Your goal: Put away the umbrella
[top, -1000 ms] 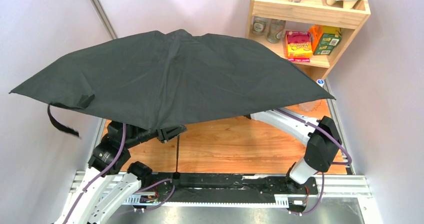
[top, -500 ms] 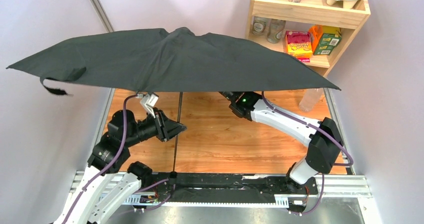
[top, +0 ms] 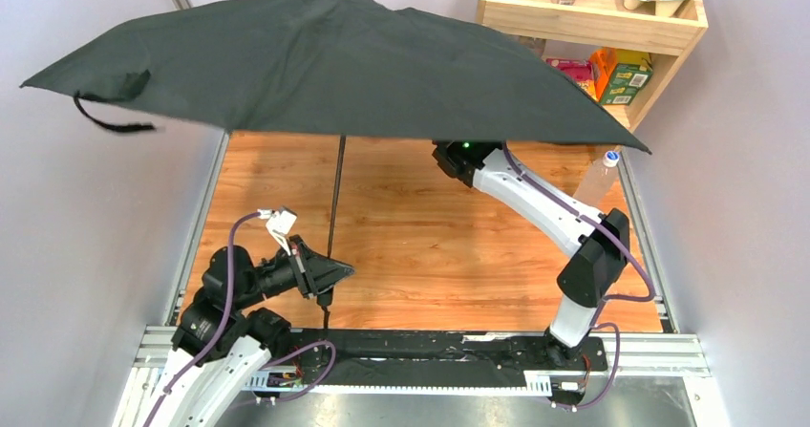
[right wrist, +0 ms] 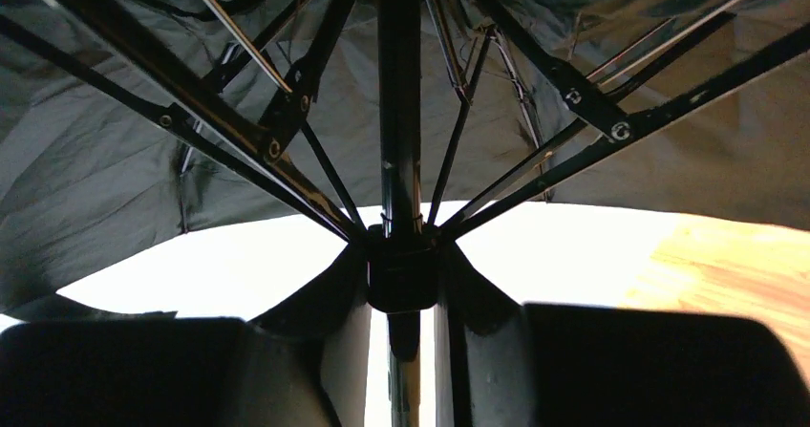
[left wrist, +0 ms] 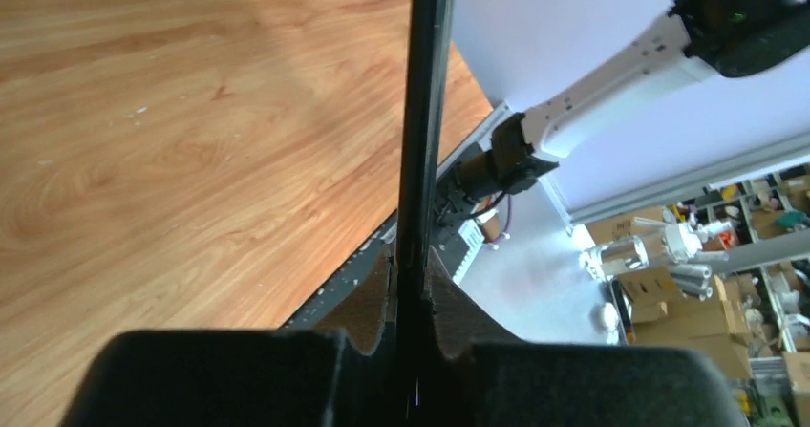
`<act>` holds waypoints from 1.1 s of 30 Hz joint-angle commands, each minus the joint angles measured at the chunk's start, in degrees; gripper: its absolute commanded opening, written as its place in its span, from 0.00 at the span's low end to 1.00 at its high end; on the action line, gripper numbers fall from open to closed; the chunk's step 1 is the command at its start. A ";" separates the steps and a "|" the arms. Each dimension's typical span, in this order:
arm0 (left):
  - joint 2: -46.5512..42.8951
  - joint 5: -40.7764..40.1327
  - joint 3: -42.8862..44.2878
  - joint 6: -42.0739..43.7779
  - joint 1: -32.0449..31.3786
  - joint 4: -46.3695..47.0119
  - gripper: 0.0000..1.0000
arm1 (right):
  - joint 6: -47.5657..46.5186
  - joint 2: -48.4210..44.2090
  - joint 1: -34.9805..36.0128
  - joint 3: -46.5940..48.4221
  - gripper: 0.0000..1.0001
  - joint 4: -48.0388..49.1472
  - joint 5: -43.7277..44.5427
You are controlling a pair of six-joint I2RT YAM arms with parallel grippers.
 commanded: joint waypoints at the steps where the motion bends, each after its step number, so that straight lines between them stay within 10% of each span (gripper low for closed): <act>1: 0.29 -5.12 2.11 0.07 0.26 1.43 0.00 | -1.96 0.80 0.45 7.11 0.00 -7.13 -3.19; 9: 22.42 -11.21 20.74 14.05 0.35 5.14 0.00 | -0.29 -8.42 14.33 -21.44 0.00 -3.29 -8.21; 18: 16.14 -7.78 13.38 7.73 0.35 8.23 0.01 | -0.03 -10.10 10.48 -25.33 0.00 6.90 -4.87; 24: 6.04 -6.19 3.63 1.32 0.35 2.86 0.46 | 2.42 -6.76 6.61 -24.72 0.00 18.08 -4.62; 33: -1.82 -3.21 -6.41 -6.69 0.26 9.88 0.57 | 1.47 -3.51 6.08 -18.56 0.00 18.71 -2.68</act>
